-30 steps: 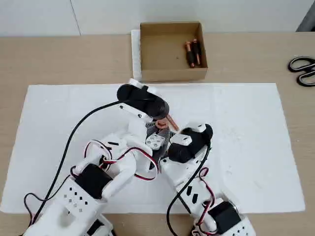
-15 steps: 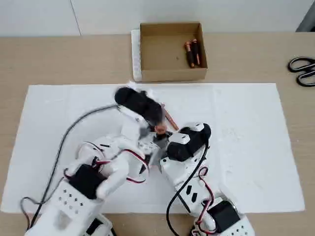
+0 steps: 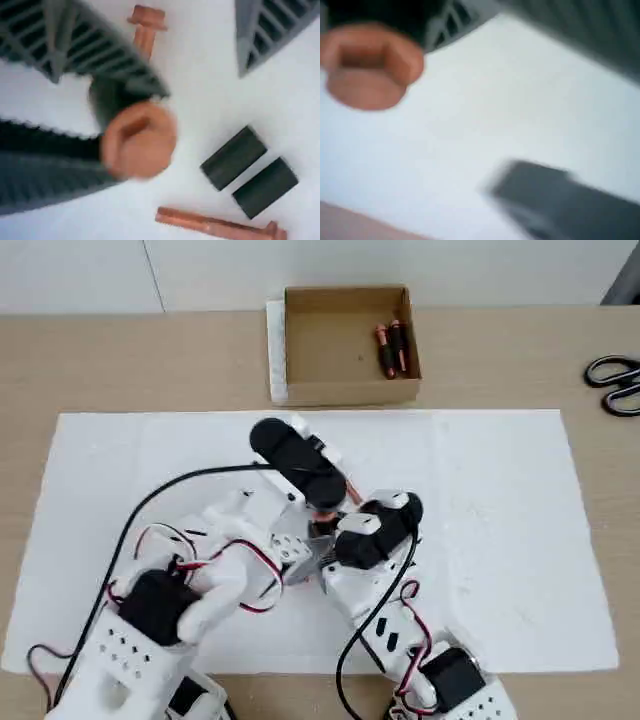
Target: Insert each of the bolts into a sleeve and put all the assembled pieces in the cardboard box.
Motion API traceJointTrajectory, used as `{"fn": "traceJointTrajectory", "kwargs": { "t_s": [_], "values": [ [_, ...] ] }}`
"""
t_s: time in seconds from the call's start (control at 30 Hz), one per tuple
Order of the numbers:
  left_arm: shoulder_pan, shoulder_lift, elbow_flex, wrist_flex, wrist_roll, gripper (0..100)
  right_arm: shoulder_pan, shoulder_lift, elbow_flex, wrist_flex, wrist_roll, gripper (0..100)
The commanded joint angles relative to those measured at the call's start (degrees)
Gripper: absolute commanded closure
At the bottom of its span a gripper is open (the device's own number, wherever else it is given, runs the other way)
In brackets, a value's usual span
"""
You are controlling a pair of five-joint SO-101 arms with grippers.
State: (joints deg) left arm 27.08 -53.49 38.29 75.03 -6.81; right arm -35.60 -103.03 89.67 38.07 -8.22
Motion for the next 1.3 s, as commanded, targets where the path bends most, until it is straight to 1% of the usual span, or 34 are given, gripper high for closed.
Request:
{"fn": "traceJointTrajectory", "kwargs": {
  "t_s": [0.0,0.07,0.17,0.33,0.43,0.5,0.63,0.73,0.83,0.97,1.03,1.13,1.27],
  "values": [
    [-4.0,-0.4,-4.1,1.0,-0.7,78,0.0,-0.9,-1.4,-0.6,-0.4,99.5],
    [-6.6,-0.4,-5.0,-0.5,-0.2,78,0.0,-0.9,-1.4,-0.6,-0.4,99.5],
    [-9.9,-0.4,-5.1,-3.6,4.4,78,0.0,-0.9,-1.4,-0.6,-0.4,99.5],
    [-13.0,-0.4,-5.8,-8.3,10.8,78,0.0,-0.9,-1.4,-0.6,-0.4,99.5],
    [-19.0,-0.4,-7.7,-9.7,16.2,78,0.0,-0.9,-1.4,-0.6,-0.4,99.5],
    [-23.3,-0.2,-9.1,-9.3,18.4,78,0.6,-0.8,-1.5,-0.6,-0.4,99.5],
    [-29.0,0.1,-9.0,-6.9,17.9,78,6.2,-0.5,-1.7,-3.6,0.4,99.5],
    [-32.2,0.1,-7.4,-4.7,16.7,78,10.2,-0.5,-1.8,-3.6,5.1,99.5],
    [-35.0,0.1,-5.1,-2.6,15.6,78,14.6,-0.4,-3.4,-3.3,6.9,99.5],
    [-38.9,0.1,-4.8,-0.4,14.1,78,18.7,0.8,-11.3,-3.2,8.8,99.5],
    [-40.0,0.1,-4.7,-0.6,13.5,78,19.6,5.1,-17.4,-3.2,10.7,99.5],
    [-40.5,-0.3,-5.1,-0.7,13.3,78,21.3,17.7,-29.5,-3.6,10.9,99.5],
    [-40.5,-0.4,-4.8,-0.6,13.3,78,22.0,40.5,-49.8,-3.6,10.8,99.5]
  ]
}}
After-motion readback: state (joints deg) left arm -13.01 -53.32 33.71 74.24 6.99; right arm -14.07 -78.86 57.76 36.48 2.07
